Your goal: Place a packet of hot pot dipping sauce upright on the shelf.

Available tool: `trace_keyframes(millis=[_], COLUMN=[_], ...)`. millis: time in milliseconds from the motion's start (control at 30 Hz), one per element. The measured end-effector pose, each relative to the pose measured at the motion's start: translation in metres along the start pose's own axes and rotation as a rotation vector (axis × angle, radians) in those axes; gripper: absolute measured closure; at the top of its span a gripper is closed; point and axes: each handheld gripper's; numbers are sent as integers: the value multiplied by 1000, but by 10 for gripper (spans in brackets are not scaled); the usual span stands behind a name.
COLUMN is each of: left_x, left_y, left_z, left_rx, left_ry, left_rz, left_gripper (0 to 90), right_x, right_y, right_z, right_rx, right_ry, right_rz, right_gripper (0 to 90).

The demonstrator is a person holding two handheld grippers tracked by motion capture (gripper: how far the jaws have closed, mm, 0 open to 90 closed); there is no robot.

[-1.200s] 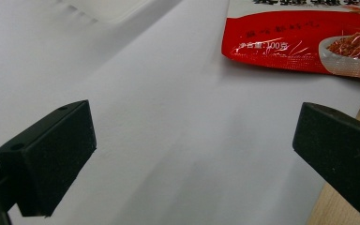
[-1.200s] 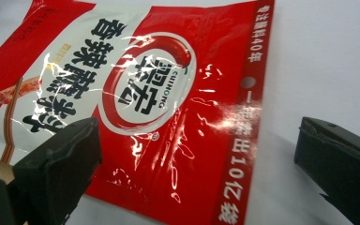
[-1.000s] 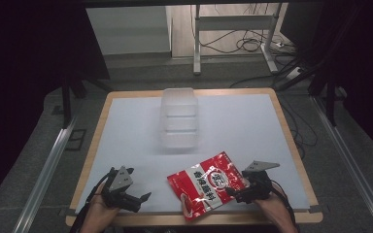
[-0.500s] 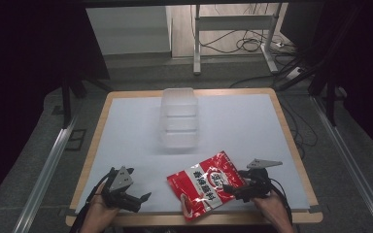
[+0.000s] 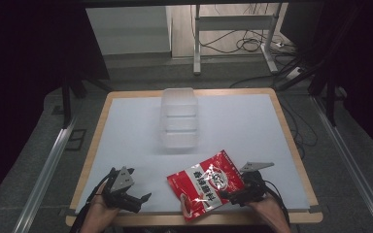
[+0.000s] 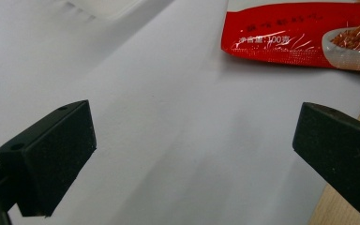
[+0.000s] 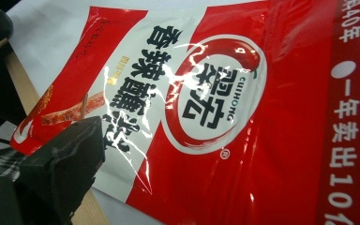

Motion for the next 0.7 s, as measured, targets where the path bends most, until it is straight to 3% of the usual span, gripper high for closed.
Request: trace_keyframes(millis=[167,200,300,500,567,600,633,667,700], left_x=[-1,-1,-1,-1,-1,-1,-1,-1,-1], left_y=[0,0,0,0,0,0,0,0,0], left_z=[1,0,0,0,0,0,0,0,0], left_rx=[5,2,2,3,2,2,2,1,2], left_ry=[2,4,5,6,5,5,5,5,5], left_rz=[8,7,4,7,7,8,8,7,7], left_gripper=[0,0,0,0,0,0,0,0,0], right_x=[1,4,7,17,17,18,18,18,17], right_y=[5,9,13,25,25,26,26,28,28], right_z=[4,8,12,23,24,27,27,27,27], right_rx=[-7,9,26,47,57,72,72,86,87], right_ry=[10,-2,-21,-125,-129,-168,-168,-187,-181], right_rz=[-10,-38,-56,-150,-160,-171,-171,-176,-183], right_gripper=[32,45,101,476,522,654,654,808,854])
Point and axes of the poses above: each handheld gripper's, and its own axes: z roughly forward along the jaws, y roughly out of its top, x roughly to its left
